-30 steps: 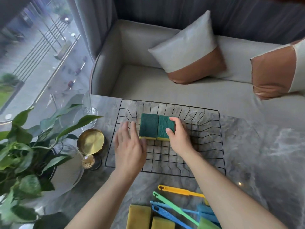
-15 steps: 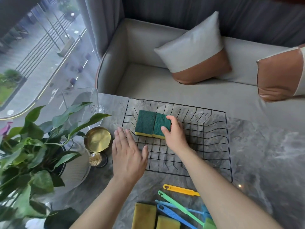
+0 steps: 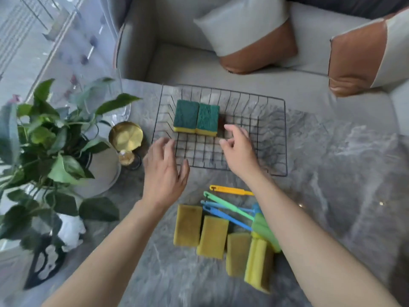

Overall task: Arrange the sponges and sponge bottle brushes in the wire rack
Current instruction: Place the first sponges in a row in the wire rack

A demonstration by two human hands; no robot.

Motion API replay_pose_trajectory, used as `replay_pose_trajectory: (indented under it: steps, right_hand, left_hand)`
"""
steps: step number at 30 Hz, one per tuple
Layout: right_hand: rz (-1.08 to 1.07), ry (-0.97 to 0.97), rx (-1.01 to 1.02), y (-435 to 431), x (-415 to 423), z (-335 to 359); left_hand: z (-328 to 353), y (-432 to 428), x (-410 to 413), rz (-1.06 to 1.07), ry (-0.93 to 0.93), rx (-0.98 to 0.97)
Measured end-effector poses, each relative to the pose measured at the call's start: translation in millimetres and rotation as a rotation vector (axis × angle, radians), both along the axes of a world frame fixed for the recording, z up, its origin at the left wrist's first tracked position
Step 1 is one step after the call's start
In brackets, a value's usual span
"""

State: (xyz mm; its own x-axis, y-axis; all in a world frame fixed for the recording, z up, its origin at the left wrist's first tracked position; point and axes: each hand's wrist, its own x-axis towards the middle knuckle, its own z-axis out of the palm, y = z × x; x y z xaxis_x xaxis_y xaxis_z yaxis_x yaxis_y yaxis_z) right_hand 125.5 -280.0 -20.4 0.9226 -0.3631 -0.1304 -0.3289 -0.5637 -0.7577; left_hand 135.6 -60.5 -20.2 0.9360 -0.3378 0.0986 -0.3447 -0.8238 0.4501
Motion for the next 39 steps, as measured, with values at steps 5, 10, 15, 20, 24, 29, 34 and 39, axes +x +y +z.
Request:
replay_pose_trajectory:
  steps: [5,10,15,20,24,29,34,39]
  right_hand:
    - [0.137,0.019,-0.089,36.2,-116.5,17.0]
    - [0.349,0.422,-0.351,66.8,-181.3,-2.4]
    - [0.296,0.577,-0.390,75.0,-198.7,-18.2]
    - [0.293,0.498,-0.390,76.6,-204.4,-17.4]
    - [0.234,0.315,-0.259,78.3,-213.1,-7.6]
    - [0.125,0.120,-0.119,87.4,-219.9,-4.0]
    - [0.153,-0.044,-0.322,92.7,-224.1,-7.3]
    - [0.256,0.116,-0.329,101.0,-239.8,-17.5]
  left_hand:
    - [-11.3,30.2,-62.9,-0.274,0.258,-0.074]
    - [-37.1,42.9,-91.9,-0.363,0.541,0.372]
    - [-42.5,49.3,-103.0,-0.239,0.575,0.231]
    - [-35.3,57.1,-106.6,-0.148,0.674,-0.148]
    - [-25.7,66.4,-106.7,-0.222,0.453,-0.282]
    - [-25.4,73.9,-113.7,-0.372,0.226,-0.059]
    - [-30.9,90.0,-146.5,-0.318,0.239,0.053]
    - [-42.3,109.8,-165.8,-0.363,0.390,0.110]
